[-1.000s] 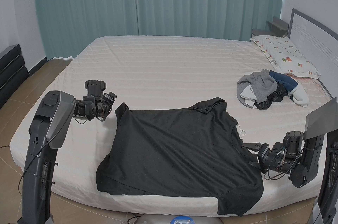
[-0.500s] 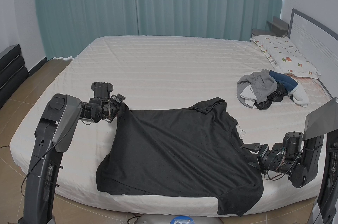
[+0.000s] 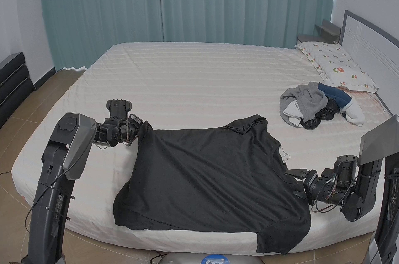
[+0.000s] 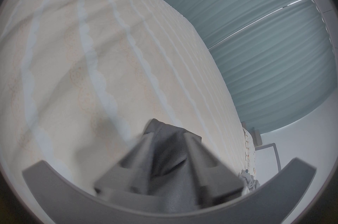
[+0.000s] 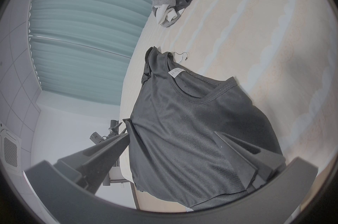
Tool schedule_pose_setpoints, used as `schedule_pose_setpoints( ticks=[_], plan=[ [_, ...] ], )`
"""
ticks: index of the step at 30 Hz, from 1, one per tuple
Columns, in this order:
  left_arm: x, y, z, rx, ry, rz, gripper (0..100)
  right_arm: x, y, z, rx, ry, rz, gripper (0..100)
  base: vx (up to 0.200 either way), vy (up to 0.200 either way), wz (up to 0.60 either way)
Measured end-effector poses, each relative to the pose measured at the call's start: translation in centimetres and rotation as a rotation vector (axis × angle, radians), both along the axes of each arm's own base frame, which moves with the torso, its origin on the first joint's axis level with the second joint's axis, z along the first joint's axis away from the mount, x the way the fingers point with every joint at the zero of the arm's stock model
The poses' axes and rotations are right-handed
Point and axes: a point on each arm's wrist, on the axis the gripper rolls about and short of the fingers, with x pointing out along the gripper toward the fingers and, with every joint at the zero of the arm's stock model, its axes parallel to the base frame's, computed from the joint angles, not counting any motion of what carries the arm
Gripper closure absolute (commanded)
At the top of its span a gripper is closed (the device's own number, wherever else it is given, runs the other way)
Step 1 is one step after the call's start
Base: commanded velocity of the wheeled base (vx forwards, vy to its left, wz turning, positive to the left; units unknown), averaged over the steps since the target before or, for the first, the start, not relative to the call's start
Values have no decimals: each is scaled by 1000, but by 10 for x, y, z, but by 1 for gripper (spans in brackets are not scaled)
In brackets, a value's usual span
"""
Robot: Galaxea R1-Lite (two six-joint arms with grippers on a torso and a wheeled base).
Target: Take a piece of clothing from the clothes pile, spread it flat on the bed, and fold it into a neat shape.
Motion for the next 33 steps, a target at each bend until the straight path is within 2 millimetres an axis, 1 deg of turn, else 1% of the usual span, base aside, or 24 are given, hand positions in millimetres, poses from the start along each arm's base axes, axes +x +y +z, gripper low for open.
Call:
schedule_pose_setpoints(
  ticks=[8, 13, 19, 20, 33],
  plan=[
    [1, 6, 1, 13, -3, 44, 100, 0, 0, 0, 0, 0, 0, 0, 0, 0, 0],
    [3, 6, 5, 21, -44, 63, 100, 0, 0, 0, 0, 0, 0, 0, 0, 0, 0],
    [3, 5, 5, 25, -47, 62, 100, 0, 0, 0, 0, 0, 0, 0, 0, 0, 0],
    [3, 5, 5, 24, -46, 60, 0, 0, 0, 0, 0, 0, 0, 0, 0, 0, 0],
    [2, 4, 2, -11, -35, 23, 0, 0, 0, 0, -1, -1, 1, 0, 0, 0, 0]
  ],
)
